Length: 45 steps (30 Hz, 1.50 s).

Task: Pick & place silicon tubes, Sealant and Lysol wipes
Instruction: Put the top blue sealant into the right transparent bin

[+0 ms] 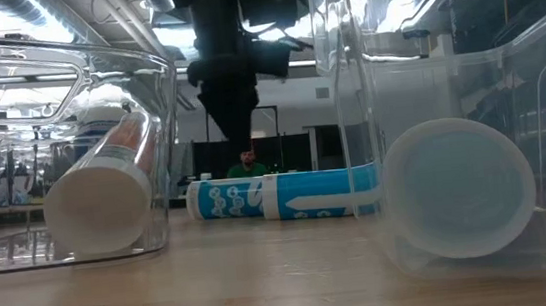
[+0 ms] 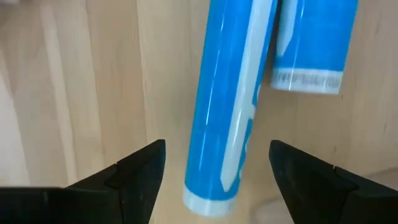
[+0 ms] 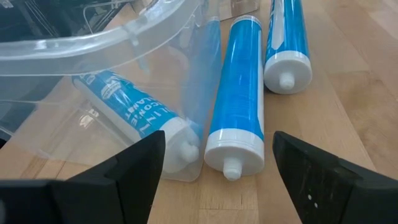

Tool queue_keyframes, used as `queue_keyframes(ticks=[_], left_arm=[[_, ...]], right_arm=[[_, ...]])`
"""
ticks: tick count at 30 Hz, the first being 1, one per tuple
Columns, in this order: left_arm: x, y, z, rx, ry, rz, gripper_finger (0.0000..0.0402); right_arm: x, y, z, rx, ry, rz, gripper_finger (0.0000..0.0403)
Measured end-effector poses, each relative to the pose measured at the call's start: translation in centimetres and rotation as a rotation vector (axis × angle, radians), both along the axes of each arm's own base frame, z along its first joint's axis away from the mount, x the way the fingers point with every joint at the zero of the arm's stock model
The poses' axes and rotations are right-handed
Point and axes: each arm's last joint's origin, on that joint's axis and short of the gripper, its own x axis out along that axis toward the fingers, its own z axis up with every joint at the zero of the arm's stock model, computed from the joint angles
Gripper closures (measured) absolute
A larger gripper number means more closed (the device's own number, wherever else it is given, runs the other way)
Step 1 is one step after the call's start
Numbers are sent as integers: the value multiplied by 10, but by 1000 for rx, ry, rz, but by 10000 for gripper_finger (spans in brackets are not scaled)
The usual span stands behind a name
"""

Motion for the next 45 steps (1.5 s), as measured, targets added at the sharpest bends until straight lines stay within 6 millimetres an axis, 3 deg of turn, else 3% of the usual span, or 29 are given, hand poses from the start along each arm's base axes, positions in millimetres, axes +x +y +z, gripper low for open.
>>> queue_keyframes(ticks=[7, 12, 26, 45], left_arm=[[3, -2, 0, -18, -26, -60, 117], [1, -3, -13, -49, 5, -107, 108], [2, -4, -20, -45, -6, -82, 82], [18, 0, -75, -7, 94, -98, 83]], right_arm=[[0, 0, 0, 0, 0, 0, 105], [0, 0, 0, 0, 0, 0, 105], [0, 0, 0, 0, 0, 0, 105], [0, 0, 0, 0, 0, 0, 105]])
